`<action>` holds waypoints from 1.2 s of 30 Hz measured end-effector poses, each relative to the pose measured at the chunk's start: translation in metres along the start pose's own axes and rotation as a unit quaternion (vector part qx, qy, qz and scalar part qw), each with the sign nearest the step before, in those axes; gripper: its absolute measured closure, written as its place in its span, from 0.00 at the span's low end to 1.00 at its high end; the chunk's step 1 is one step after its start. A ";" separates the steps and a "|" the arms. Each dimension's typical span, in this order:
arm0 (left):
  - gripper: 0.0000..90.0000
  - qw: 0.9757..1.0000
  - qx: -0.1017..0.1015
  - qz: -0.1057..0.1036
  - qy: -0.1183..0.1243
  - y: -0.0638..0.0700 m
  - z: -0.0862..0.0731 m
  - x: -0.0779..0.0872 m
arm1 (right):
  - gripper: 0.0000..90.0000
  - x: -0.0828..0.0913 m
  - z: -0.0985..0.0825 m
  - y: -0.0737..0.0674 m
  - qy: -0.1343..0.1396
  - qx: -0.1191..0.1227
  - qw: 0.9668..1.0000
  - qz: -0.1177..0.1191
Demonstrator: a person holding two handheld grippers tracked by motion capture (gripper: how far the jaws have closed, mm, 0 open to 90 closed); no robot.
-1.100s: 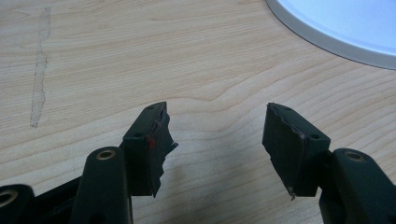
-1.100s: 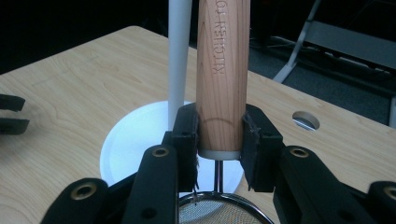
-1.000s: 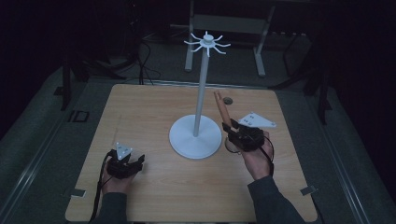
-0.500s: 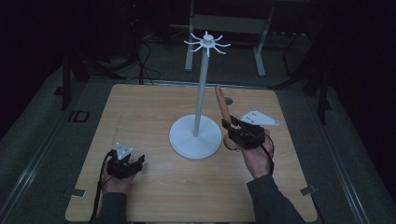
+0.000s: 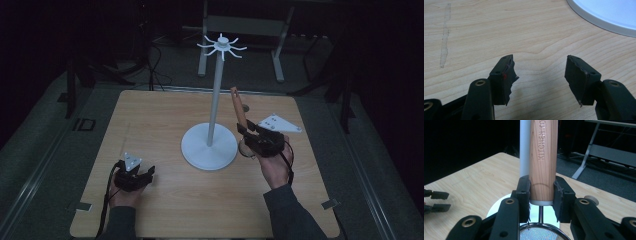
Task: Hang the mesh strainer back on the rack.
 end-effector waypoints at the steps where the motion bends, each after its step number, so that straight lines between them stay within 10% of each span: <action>1: 0.45 1.000 0.001 0.000 0.000 0.000 0.000 0.000 | 0.77 0.000 0.001 0.000 0.001 0.000 1.000 0.000; 36: 0.45 1.000 0.001 -0.001 -0.002 0.000 0.000 0.000 | 0.77 0.008 0.024 0.003 0.046 -0.002 0.999 -0.001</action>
Point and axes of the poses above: each handheld gripper's, and its own axes: x roughly backward along the jaws, z roughly out of its top, y roughly to its right, the point moved 5 cm from there along -x, roughly forward along the jaws, and after that the axes turned 7 degrees about z, right-handed, at the moved point
